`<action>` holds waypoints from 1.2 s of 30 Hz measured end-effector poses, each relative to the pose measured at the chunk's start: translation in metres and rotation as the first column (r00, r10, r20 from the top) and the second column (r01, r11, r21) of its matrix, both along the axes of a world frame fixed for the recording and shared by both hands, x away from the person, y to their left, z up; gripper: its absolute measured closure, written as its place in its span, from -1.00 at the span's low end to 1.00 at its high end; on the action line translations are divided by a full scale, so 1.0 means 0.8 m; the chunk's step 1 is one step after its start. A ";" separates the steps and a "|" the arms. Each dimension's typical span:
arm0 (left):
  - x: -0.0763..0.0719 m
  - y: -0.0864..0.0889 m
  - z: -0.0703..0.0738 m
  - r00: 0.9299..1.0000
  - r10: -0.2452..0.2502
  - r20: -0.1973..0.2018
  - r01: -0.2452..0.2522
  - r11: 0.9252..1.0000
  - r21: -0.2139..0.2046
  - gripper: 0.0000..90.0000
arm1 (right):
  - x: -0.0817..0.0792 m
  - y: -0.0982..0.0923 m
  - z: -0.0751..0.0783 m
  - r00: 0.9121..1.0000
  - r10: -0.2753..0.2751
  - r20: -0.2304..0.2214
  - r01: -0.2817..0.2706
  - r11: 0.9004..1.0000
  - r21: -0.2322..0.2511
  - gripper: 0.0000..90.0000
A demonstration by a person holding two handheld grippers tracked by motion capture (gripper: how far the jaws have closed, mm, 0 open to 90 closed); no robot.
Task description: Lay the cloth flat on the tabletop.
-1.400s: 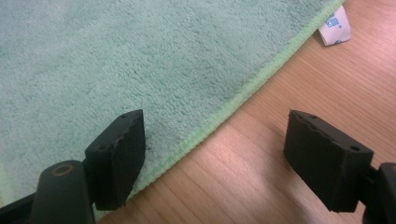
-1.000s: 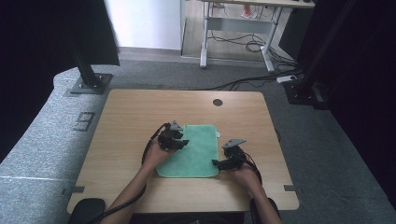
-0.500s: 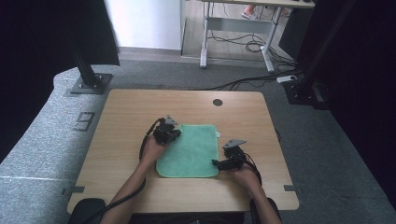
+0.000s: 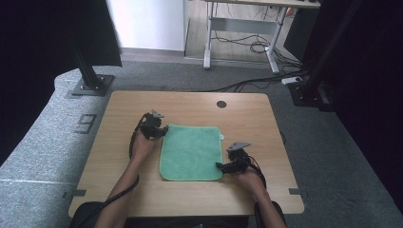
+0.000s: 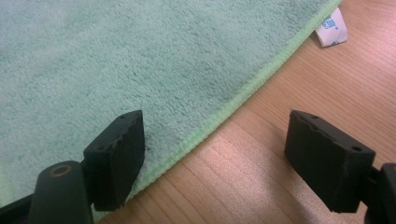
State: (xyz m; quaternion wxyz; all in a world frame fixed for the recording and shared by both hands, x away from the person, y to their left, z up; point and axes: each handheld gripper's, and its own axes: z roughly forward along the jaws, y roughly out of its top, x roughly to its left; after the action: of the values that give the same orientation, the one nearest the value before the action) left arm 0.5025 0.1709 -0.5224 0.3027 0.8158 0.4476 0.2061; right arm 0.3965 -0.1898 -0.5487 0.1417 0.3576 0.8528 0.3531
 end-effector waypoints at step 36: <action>-0.023 -0.006 -0.003 0.999 -0.024 0.040 0.027 0.998 -0.062 -0.56 | 0.000 -0.001 -0.004 1.000 -0.013 0.012 0.013 1.000 0.013 -0.67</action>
State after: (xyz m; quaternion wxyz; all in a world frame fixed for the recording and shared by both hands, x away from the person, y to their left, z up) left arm 0.4843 0.1661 -0.5246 0.3394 0.8074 0.4374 0.2041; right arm 0.3968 -0.1908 -0.5516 0.1468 0.3618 0.8473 0.3601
